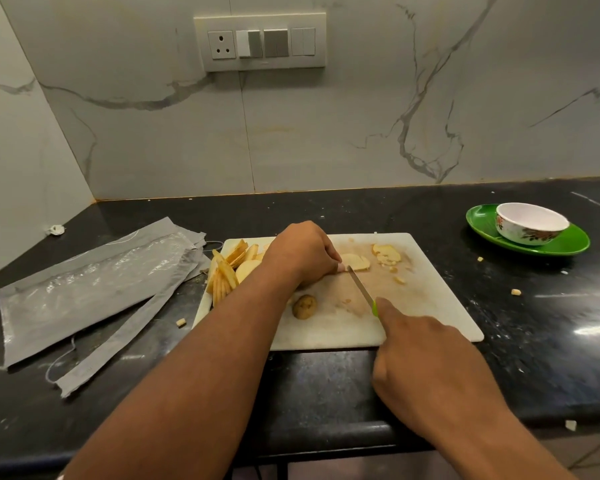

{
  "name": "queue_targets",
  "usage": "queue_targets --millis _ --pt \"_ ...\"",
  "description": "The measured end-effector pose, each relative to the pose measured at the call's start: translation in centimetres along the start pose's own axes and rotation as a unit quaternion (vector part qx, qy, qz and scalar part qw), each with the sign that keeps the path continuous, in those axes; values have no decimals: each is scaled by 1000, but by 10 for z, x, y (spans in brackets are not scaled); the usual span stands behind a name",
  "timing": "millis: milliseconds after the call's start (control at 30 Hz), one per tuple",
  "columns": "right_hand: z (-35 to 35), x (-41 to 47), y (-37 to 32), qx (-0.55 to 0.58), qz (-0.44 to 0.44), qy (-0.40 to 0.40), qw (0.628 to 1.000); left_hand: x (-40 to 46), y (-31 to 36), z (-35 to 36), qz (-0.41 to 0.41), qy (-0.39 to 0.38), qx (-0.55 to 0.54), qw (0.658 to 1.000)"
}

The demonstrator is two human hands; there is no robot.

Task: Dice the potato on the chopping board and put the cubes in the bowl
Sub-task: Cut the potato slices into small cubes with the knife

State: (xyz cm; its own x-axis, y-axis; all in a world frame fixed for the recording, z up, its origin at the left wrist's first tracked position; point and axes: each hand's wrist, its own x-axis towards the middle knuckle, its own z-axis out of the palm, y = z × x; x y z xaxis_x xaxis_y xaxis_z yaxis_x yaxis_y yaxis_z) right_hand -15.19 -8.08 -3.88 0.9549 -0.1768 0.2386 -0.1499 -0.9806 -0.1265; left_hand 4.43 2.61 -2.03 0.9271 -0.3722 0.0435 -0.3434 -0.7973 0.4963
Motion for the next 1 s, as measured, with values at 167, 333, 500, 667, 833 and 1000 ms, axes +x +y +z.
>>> queue_targets --millis 167,333,500,667,833,1000 --pt "-13 -3 -1 4 10 23 1000 -4 1 -3 8 -11 14 1000" --pt "-3 41 -14 14 24 18 999 -6 3 -1 -7 17 21 1000" --pt "9 37 -11 36 4 17 999 -4 5 -1 -11 17 20 1000" --pt "1 -5 4 1 -8 10 1000 -3 6 -4 -9 0 16 1000" --pt "-14 3 0 5 5 33 999 -4 7 -3 -20 11 31 999" --pt "0 43 -19 20 12 11 1000 -6 8 -1 -40 13 25 999"
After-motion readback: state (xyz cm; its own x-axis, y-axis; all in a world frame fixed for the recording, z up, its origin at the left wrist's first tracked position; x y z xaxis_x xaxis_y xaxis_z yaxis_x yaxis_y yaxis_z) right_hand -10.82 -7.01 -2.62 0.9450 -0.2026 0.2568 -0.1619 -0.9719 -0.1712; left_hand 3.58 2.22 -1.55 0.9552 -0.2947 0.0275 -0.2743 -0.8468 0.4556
